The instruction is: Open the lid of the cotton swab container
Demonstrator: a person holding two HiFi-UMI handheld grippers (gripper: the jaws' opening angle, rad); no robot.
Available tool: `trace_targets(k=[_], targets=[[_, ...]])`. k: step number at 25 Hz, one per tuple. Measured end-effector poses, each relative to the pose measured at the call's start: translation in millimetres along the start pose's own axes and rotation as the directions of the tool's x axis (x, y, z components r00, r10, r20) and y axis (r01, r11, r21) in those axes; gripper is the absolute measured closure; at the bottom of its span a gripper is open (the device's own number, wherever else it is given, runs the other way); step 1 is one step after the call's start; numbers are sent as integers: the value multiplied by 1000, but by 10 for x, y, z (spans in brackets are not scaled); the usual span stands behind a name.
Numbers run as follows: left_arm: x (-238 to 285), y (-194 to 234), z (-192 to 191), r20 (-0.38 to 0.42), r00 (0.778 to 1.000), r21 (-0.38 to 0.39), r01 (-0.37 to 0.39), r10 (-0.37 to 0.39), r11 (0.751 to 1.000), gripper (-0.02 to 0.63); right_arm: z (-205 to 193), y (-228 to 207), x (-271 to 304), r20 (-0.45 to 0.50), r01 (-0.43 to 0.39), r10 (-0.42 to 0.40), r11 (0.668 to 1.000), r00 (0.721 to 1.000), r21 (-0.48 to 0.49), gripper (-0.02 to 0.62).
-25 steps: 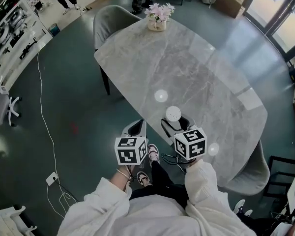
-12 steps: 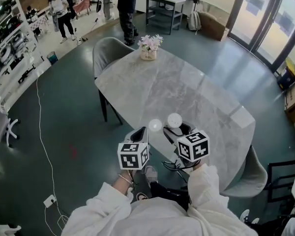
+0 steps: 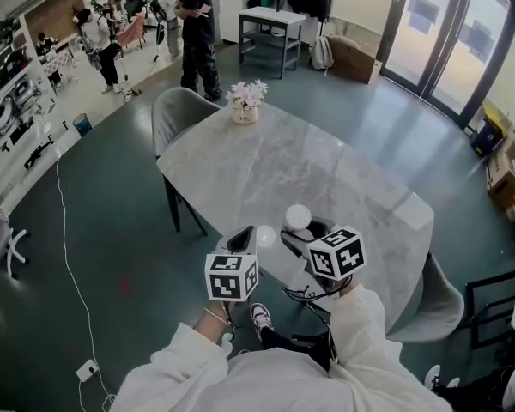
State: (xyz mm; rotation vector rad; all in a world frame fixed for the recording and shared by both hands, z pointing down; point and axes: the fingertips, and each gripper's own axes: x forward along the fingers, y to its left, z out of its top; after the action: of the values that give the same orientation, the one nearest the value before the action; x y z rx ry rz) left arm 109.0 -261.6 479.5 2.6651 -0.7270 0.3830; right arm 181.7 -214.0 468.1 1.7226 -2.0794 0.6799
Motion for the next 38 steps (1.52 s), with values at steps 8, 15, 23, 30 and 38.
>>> trace_targets(k=[8,15,23,30,38], targets=[[-60,-263,77,9,988,92,155,-157,984,597,-66,62,-18,-19,-22,21,1000,1000,-13,298],[-146,-513,269,36,969,177,236,-246,955,595,-88,91,-49,-26,-33,32,999,999,-21,298],[-300,-790,354,-5,923,304,368,-385,879,437,-46,239,-55,-55,-72,68,995,996,-66,298],[-331,-854,399,-12,914,350,383,-405,855,381,-65,358,-54,-82,-120,113,988,990,-94,298],[-367,-967,428,-37,889,384,435,-457,814,356,-76,523,-91,-101,-183,170,974,980,-135,298]])
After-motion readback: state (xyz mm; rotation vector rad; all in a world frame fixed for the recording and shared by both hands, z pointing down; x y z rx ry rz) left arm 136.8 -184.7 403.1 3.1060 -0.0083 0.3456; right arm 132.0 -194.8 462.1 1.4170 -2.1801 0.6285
